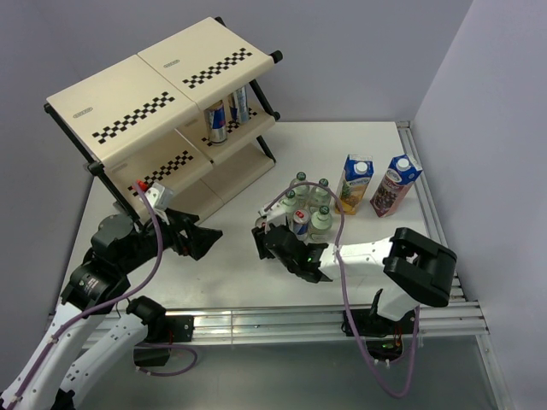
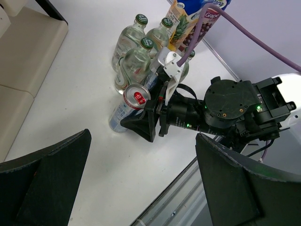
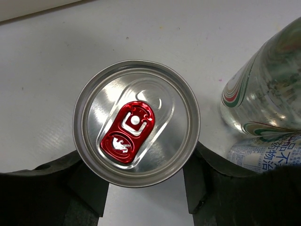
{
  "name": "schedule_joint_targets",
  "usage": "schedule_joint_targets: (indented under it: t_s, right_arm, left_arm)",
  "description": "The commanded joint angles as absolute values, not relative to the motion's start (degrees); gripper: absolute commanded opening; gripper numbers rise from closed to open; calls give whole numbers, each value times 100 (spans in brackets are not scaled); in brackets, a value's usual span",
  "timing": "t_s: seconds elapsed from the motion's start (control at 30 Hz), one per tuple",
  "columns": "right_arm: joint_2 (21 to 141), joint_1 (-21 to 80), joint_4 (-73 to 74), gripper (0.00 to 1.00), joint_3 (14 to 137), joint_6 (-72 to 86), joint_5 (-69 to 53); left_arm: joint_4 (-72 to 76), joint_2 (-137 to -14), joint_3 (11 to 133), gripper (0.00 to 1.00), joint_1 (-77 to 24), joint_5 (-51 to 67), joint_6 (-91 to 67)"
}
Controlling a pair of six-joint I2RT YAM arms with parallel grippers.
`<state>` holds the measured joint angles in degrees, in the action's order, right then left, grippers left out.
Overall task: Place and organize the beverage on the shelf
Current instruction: Pick up the drink from the center of the board, then place the drink on the shelf.
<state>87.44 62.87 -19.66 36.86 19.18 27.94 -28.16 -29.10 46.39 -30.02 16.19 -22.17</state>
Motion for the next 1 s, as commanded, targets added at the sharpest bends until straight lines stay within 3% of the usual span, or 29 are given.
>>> schedule_joint_targets:
  t_s: [0.0,0.43,0.73,0.97]
  right_arm:
    - [8412,6363,-2469,38,3648,1749,2997]
    - [7682,6460,-1487,0,4621,1153,2128]
    - [8085,6425,-282,0,6660,652,1486]
    - [9130,6284,597,0,8681,202,1117]
  left_arm:
    - [-2575,-2935,4623,100,-2988,1714,-2162]
    - [-2558,-2550,4588,100,-2980,783,-2337]
    - [-2558,-1750,4518,99,-2786,26,-2540]
    - [-2514,-1257,4465,99,-2523,-193,-2558]
